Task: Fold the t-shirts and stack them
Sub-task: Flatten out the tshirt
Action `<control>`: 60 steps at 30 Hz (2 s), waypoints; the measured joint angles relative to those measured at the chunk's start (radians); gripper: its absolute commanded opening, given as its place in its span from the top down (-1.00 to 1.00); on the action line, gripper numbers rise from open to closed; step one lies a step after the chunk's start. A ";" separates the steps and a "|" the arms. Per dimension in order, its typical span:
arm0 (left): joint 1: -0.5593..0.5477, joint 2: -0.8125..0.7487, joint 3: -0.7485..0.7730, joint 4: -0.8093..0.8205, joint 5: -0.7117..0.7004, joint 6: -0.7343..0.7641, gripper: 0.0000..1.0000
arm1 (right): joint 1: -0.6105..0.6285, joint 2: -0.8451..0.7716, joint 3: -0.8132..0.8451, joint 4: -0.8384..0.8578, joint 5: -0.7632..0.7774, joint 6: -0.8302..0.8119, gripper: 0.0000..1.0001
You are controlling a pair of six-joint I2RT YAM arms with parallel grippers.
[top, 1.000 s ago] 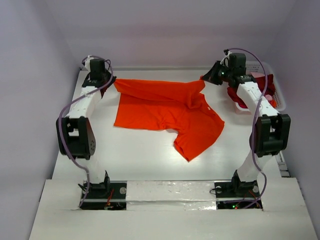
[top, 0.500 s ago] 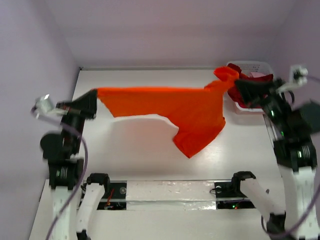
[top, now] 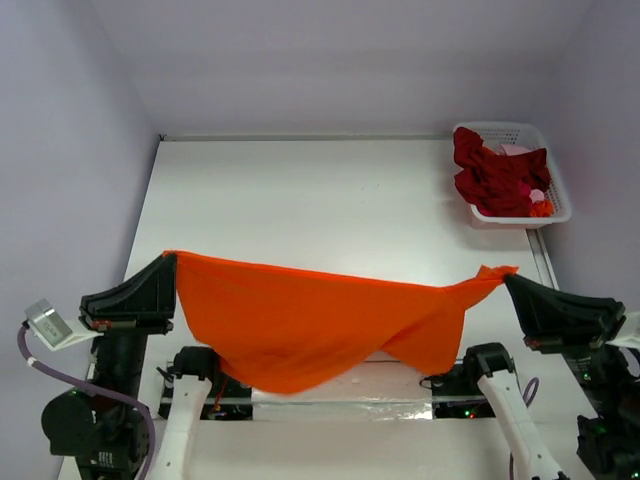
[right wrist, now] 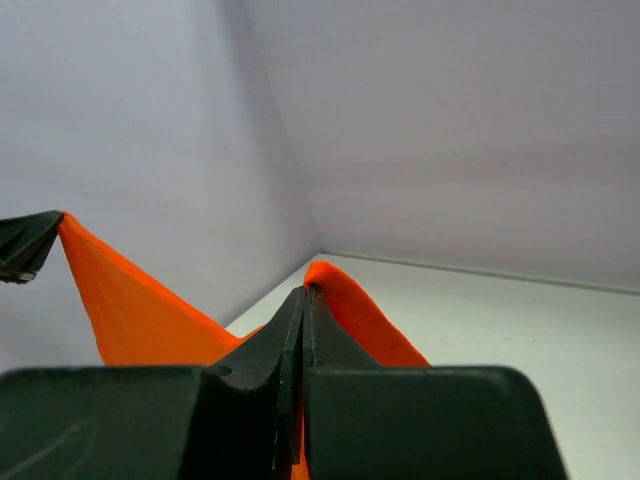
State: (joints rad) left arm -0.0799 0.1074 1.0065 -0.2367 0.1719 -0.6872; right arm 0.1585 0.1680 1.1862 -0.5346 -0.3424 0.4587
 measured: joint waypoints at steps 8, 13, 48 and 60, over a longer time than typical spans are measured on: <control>-0.009 0.195 0.091 0.077 -0.104 0.056 1.00 | 0.000 0.358 0.073 0.198 0.008 0.026 1.00; 0.031 0.538 -0.036 0.258 -0.145 0.076 1.00 | 0.000 0.758 0.076 0.346 0.031 0.019 1.00; 0.159 1.762 0.262 0.340 -0.172 -0.010 1.00 | 0.020 1.772 0.344 0.356 0.061 0.031 1.00; 0.159 1.926 0.467 0.356 -0.138 -0.022 1.00 | 0.020 2.077 0.767 0.265 0.061 0.043 1.00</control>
State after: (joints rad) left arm 0.0795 2.0338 1.4738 0.1196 0.0338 -0.7090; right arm 0.1783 2.2448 1.9530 -0.2699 -0.2813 0.5018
